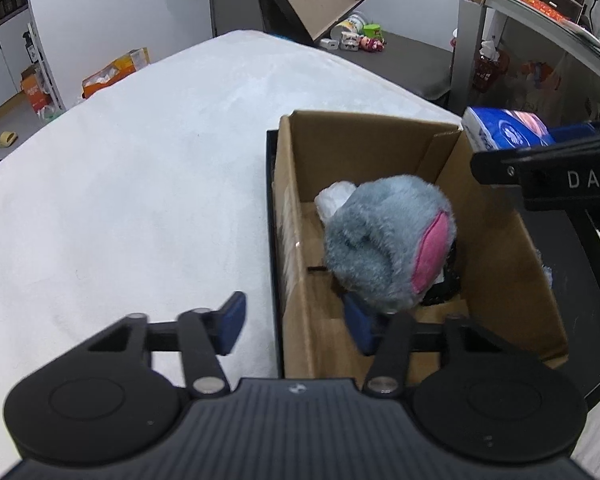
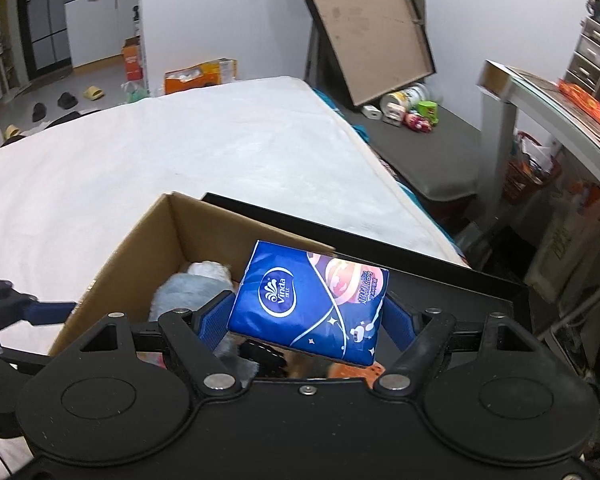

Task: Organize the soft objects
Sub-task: 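Lift the blue tissue pack with the right gripper and drop it into the box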

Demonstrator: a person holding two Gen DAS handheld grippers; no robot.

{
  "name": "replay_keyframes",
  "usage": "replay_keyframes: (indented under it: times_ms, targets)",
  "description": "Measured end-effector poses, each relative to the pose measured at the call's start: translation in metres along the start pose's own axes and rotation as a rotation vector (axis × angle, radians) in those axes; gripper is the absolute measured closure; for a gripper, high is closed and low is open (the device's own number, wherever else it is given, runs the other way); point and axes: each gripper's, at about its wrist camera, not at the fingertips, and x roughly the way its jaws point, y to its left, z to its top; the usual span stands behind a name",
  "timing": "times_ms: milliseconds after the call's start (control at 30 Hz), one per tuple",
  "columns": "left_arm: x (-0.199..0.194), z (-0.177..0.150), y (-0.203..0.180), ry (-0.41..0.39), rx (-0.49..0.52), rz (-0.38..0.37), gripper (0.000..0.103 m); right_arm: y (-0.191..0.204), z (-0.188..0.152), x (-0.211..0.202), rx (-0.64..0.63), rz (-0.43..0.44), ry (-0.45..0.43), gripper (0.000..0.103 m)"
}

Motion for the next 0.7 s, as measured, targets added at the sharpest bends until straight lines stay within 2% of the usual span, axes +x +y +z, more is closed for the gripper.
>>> replay_keyframes:
  times_ms: [133, 300, 467, 600, 700]
  targets:
    - [0.003, -0.004, 0.006, 0.013, -0.003, 0.003, 0.074, 0.011, 0.003, 0.004, -0.021, 0.020, -0.006, 0.026]
    - [0.005, -0.008, 0.008, 0.029, -0.002, -0.010, 0.079, 0.021, 0.008, 0.006, -0.047, 0.041, -0.016, 0.026]
    - [0.006, -0.008, 0.010, 0.030, -0.011, -0.021, 0.080, 0.028, 0.014, 0.007, -0.071, 0.047, -0.031, 0.026]
    - [0.005, -0.008, 0.010, 0.027, -0.010, -0.024, 0.080, 0.032, 0.017, 0.008, -0.107, 0.049, -0.045, 0.019]
    - [0.005, -0.008, 0.009, 0.026, -0.009, -0.024, 0.080, 0.028, 0.016, 0.008, -0.109, 0.027, -0.046, 0.018]
